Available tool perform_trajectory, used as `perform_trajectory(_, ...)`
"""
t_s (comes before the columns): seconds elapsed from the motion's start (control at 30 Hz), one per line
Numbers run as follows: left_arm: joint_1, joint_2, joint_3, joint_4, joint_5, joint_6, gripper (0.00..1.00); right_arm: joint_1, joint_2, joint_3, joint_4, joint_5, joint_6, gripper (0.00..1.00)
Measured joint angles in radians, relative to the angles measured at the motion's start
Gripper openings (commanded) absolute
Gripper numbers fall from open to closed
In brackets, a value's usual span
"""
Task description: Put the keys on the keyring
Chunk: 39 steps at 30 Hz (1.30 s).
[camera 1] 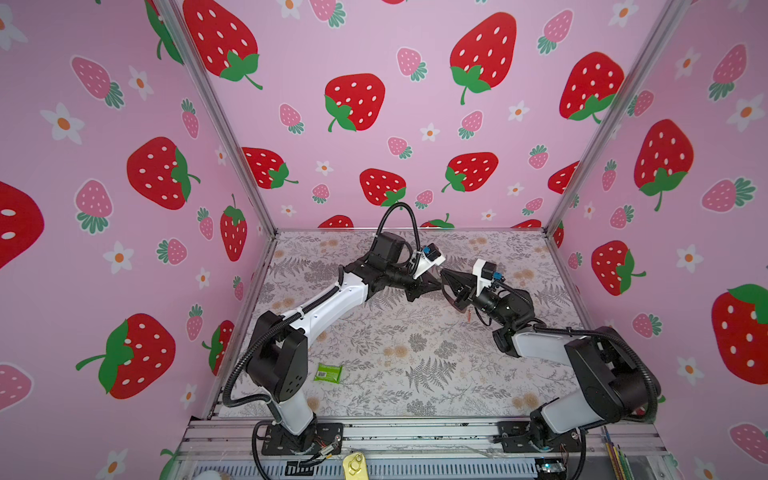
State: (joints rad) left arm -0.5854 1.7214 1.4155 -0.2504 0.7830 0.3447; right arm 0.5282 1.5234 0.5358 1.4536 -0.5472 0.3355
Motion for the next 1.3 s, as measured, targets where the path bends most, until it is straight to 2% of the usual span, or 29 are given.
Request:
perform_trajectory(0.1,0.001,0.01,0.014,-0.024,0.013,0.019,0.01,0.0,0.0,-0.004,0.001,-0.005,-0.003,0.0)
perform_trajectory(0.2,0.002,0.011,0.016,-0.031,0.017,0.025,0.3,-0.001,0.0,-0.005,0.001,-0.006,-0.007,0.0)
perform_trajectory(0.3,0.001,0.0,-0.003,-0.005,0.006,0.01,0.4,-0.006,0.0,-0.01,0.002,-0.006,-0.008,0.0)
perform_trajectory(0.5,0.082,-0.149,-0.198,0.127,-0.031,-0.006,0.42,-0.023,0.0,-0.025,0.001,-0.033,0.01,0.0)
perform_trajectory(0.7,0.114,-0.236,-0.237,0.208,0.0,0.066,0.39,-0.029,0.039,-0.025,0.002,-0.078,0.064,0.0)
perform_trajectory(0.93,0.113,-0.215,-0.199,0.214,0.08,0.133,0.39,-0.029,0.06,-0.012,0.002,-0.125,0.103,0.0)
perform_trajectory(1.3,0.114,-0.135,-0.147,0.215,0.137,0.134,0.36,-0.029,0.06,0.014,0.002,-0.176,0.135,0.0)
